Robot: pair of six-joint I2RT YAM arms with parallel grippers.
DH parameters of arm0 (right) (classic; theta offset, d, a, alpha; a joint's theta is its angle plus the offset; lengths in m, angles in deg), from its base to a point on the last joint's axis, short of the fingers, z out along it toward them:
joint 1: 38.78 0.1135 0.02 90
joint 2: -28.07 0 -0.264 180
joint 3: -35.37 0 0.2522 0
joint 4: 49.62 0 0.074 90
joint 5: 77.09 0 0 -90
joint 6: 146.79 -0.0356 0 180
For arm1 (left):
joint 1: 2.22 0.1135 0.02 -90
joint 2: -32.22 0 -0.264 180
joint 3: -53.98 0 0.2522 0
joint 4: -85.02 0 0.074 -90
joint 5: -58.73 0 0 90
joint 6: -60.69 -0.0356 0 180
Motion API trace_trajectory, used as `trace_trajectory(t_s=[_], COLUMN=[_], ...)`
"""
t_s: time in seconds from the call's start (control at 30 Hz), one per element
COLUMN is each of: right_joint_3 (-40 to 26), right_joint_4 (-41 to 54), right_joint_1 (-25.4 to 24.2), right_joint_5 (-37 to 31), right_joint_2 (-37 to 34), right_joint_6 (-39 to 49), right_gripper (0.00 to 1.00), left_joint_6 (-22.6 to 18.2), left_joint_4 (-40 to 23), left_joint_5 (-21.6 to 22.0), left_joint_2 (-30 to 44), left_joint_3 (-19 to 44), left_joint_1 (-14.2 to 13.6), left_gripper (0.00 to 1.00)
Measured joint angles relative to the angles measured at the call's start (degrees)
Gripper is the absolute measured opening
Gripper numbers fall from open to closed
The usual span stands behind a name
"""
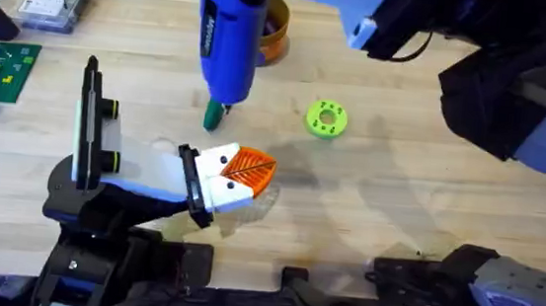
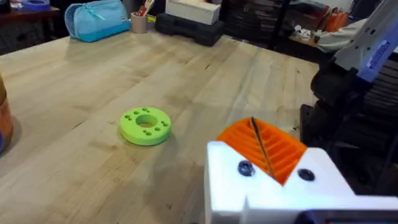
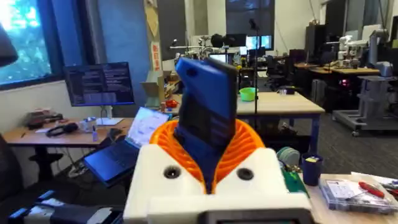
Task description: Pick up the gripper from the table and insert it into the empty holder that is missing its gripper. Then pick up a screw, insert it into the mounting hole, and use the screwdriver to tighten it. Finally, clean up the table by picking up the vegetable and placing it into the bucket.
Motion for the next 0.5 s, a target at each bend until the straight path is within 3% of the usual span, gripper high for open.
trace_trajectory(t_s=[0.5], right_joint_3=[0.0], right_joint_4=[1.5], right_joint_1=[0.4], right_joint_5=[4.3], right_joint_2=[0.0], right_joint_6=[1.7], right_gripper=[0.026], left_joint_6=[0.0], left_joint_4=[0.0], left_joint_5=[0.0], left_joint_2=[0.0], left_joint_3=[0.0], left_joint_1=[0.0], left_gripper=[0.011])
